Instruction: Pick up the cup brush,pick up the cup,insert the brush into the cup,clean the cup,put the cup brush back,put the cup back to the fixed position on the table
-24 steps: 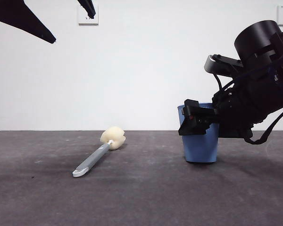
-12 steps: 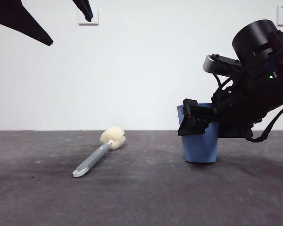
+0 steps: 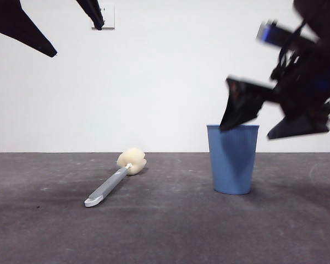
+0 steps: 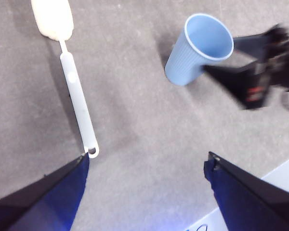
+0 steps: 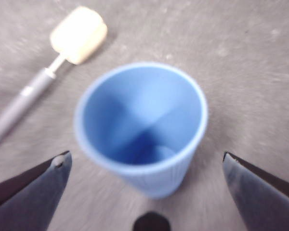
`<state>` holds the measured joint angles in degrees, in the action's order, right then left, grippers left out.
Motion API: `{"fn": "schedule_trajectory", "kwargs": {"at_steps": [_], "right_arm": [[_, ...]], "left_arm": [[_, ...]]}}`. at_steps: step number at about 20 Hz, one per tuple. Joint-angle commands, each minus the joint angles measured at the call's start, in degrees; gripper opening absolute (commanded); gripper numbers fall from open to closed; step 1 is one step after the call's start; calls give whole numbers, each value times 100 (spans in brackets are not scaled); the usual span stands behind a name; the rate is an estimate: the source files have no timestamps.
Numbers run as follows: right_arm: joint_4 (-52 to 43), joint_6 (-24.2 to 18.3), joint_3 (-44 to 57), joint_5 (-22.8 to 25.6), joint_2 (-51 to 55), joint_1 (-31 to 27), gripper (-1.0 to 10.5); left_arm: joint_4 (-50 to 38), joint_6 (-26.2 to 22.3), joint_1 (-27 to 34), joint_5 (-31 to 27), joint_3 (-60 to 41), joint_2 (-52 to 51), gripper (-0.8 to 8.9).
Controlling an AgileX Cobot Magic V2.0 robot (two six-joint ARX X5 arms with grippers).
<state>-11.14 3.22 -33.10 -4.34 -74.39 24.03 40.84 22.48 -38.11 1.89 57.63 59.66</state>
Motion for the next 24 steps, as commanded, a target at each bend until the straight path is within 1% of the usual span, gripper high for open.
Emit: {"fn": "schedule_trajectory", "kwargs": {"at_steps": [1,3,5,7,8,9,10,11,12,13,14,15,24], "right_arm": [[1147,323,7,-59,896,44,567],[2251,496,-39,-310,1644,125,567],[3379,544,-175,-597,2258,216,565],[4358,649,-391,-811,2662,358,564],[4750,734,-509,-927,2798,437,562],[5093,778,-629,-938,2903,503,560],[5410,785,-756,-940,2975,579,541],[5663,789,-861,-957,3018,651,473],[5834,789,-933,-1080,3049,715,379],[5904,791,-955,-1226,3077,758,269],[5947,787,-955,-1408,3097,769,130],[5963,787,-955,-1541,3097,767,-18],[5934,763,-955,-1480,3095,765,1]], "left_arm": [[221,-341,-22,-2,-57,4,405],[551,-605,-22,7,-57,4,404],[839,-817,-22,13,-57,4,404],[1043,-981,-22,20,-57,4,404],[1147,-1084,-22,76,-57,4,404],[1235,-1191,-22,219,-57,4,404],[1296,-1233,-22,398,-57,4,404],[1349,-1263,-22,573,-57,4,398],[1397,-1333,-22,728,-57,4,336],[1434,-1375,-22,796,-57,4,213],[1458,-1375,-22,796,-57,4,63],[1464,-1373,-22,793,-57,4,-14],[1460,-1373,-17,723,-57,4,-4]]}}
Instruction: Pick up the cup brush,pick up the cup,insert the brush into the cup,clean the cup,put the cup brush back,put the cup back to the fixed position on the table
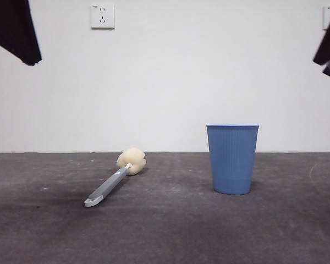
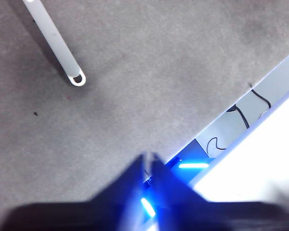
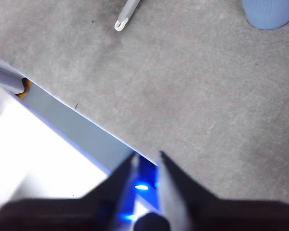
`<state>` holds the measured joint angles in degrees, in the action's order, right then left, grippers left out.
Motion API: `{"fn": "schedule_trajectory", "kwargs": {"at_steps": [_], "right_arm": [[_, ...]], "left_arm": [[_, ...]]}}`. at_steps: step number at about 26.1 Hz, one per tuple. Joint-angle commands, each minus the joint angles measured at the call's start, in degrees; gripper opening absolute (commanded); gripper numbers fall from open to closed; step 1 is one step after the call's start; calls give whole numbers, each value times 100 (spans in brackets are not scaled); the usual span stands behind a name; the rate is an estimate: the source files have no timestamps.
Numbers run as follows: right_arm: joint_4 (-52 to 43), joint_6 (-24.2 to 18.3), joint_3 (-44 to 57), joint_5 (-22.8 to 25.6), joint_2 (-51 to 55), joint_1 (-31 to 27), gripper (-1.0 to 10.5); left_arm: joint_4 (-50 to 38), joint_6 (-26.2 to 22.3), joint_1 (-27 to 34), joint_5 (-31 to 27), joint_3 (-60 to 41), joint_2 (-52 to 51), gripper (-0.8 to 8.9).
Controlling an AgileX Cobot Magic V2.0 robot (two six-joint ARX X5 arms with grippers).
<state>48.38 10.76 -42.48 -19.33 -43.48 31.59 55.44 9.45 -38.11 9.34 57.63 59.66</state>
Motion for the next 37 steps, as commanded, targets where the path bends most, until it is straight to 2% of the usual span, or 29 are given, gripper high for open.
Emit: {"fn": "schedule_trajectory", "kwargs": {"at_steps": [1,17,20,22,25,29,33,37], "right_arm": [[-17,9,-17,20,4,9,1],[-17,9,-17,20,4,9,1],[-17,9,-17,17,4,9,1],[-15,9,-17,20,4,9,1],[-13,11,-17,17,4,9,1],[-13,9,-17,20,4,9,1],[-13,11,-17,17,4,9,1],[-13,9,-17,20,4,9,1]], "left_arm": [[-9,-70,-17,-24,-57,4,-4],[-745,-74,-13,-17,-57,-37,-4],[-1086,-527,184,-463,-57,-238,-4],[-1639,-732,413,-682,-61,-431,-4],[-2555,-1123,920,-581,-72,-835,-4],[-3628,-1165,1818,-566,-323,-1523,-4],[-4640,-1165,2699,-595,-1137,-2339,-4],[-5248,-1239,3314,-809,-2264,-3202,-4]]}}
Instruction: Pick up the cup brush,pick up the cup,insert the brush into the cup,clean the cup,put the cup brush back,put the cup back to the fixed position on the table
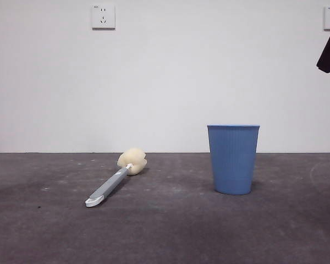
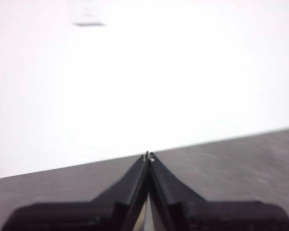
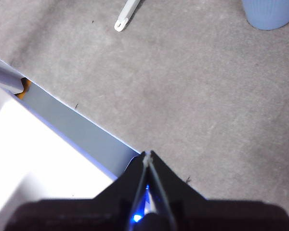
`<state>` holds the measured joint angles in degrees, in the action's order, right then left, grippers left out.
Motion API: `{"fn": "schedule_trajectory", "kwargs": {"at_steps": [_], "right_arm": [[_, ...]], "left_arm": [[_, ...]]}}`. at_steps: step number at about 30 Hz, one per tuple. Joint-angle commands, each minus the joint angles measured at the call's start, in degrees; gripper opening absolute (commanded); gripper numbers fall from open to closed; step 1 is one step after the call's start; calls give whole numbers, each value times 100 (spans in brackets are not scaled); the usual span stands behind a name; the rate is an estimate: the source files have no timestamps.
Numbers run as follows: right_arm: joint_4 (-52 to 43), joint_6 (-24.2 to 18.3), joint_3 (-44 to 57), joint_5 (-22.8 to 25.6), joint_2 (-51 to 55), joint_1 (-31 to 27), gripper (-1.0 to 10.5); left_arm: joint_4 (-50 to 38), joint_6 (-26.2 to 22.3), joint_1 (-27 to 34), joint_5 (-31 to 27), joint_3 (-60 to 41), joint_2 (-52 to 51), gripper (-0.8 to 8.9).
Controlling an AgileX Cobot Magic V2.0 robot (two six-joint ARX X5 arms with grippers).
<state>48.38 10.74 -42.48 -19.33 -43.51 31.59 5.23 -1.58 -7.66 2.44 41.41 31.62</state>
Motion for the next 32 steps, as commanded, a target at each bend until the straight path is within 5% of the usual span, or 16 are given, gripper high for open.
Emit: {"fn": "schedule_trajectory", "kwargs": {"at_steps": [1,13,32], "right_arm": [[-13,11,-17,20,7,9,1],[-13,11,-17,20,7,9,1],[-13,11,-17,20,7,9,1]], "left_arm": [[-367,-155,396,-229,-970,-621,-4],[-640,214,894,-382,-3650,-2505,-4],[732,496,892,-219,-4041,-3141,-3]]}}
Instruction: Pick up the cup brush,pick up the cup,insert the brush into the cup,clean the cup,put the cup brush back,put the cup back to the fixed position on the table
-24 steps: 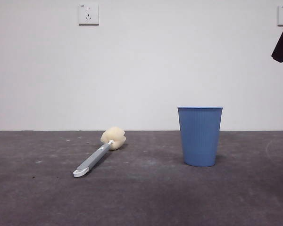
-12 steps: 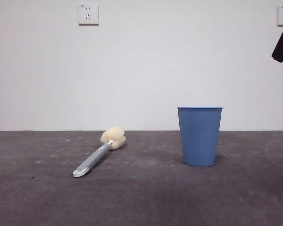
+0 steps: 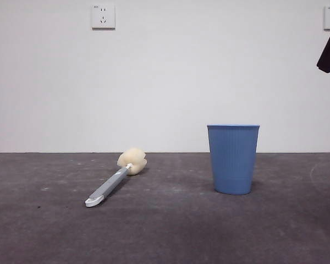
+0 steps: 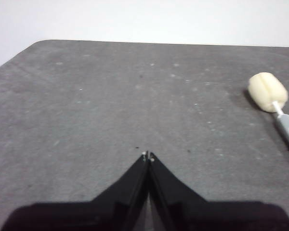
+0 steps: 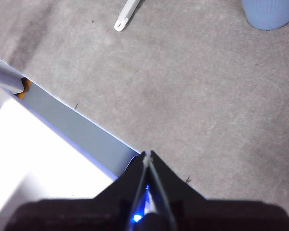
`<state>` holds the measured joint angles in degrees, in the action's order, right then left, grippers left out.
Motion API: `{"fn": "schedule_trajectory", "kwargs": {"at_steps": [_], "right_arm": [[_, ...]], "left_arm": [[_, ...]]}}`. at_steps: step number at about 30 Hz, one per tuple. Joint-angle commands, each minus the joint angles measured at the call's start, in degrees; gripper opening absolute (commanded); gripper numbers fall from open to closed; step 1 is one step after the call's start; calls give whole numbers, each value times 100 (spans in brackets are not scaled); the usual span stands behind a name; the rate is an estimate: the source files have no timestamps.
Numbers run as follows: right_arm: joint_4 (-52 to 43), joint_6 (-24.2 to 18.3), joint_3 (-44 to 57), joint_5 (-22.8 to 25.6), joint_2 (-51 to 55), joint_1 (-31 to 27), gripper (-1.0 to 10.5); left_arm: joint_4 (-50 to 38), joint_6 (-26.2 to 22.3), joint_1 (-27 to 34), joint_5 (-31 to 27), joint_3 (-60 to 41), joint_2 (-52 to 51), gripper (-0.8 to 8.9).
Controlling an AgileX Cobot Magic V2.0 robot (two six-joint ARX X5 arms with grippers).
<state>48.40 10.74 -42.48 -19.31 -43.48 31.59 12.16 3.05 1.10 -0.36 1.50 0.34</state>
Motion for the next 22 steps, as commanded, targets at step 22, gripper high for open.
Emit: {"fn": "schedule_trajectory", "kwargs": {"at_steps": [22], "right_arm": [[-94,-649,-15,317,234,-168,1]], "left_arm": [[35,33,15,52,-50,-11,-3]]}}
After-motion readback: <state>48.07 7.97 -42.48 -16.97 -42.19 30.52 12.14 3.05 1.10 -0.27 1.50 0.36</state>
